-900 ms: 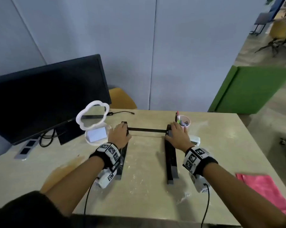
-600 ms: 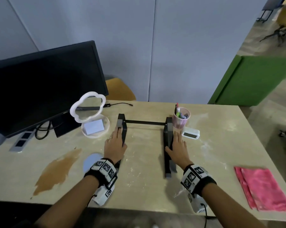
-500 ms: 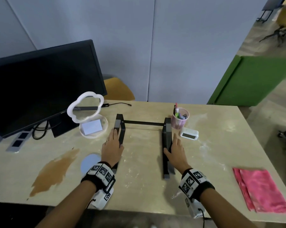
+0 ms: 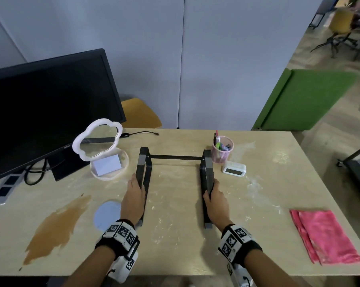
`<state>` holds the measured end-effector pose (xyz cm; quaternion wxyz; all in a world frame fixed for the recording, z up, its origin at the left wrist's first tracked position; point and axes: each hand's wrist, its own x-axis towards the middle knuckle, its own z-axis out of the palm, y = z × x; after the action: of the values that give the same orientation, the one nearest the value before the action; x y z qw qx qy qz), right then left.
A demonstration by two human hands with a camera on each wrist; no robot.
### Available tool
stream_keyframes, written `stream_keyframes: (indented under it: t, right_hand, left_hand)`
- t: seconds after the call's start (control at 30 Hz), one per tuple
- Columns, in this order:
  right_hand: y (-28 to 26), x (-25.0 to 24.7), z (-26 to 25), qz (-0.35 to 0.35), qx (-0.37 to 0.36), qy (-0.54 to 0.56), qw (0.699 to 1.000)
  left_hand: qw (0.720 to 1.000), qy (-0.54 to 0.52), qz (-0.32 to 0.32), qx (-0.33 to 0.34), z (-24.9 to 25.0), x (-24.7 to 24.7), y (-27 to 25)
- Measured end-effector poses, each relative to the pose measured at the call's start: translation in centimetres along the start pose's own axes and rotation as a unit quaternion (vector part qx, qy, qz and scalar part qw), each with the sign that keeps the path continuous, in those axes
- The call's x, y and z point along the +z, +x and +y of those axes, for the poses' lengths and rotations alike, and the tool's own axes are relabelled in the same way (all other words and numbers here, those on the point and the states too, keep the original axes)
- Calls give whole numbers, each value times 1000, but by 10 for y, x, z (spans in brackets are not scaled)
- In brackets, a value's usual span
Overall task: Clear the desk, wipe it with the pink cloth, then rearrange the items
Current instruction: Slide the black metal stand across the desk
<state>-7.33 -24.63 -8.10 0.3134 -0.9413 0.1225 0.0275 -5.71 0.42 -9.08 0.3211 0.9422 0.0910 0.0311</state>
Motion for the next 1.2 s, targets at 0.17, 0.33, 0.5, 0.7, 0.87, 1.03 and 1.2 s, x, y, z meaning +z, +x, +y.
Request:
stream_keyframes:
  t: [0.17, 0.33, 0.5, 0.7, 0.87, 1.03, 1.2]
  right_hand:
    - [2, -3, -2, -3, -4, 5, 1000]
    - [4, -9, -4, -8, -11, -6, 1000]
    - [12, -23, -10, -1, -34, 3, 999]
    - [36, -63, -20, 9, -65, 44, 997]
    - [61, -113, -20, 30, -103, 50, 993]
    - [87, -165, 0, 64, -102, 77, 990]
    - [105, -221, 35, 73, -98, 74, 990]
  left_hand:
    - [1000, -12, 4, 0, 5, -4, -2]
    - [1000, -21, 11, 3, 10, -10, -2]
    - [999, -17, 34, 14, 26, -19, 1]
    - [997, -7, 67, 38, 64, -34, 18]
    - [996, 14, 78, 43, 122, -46, 32]
    - [995, 6, 75, 62, 185, -37, 46]
    - [994, 1, 65, 85, 253, -19, 46]
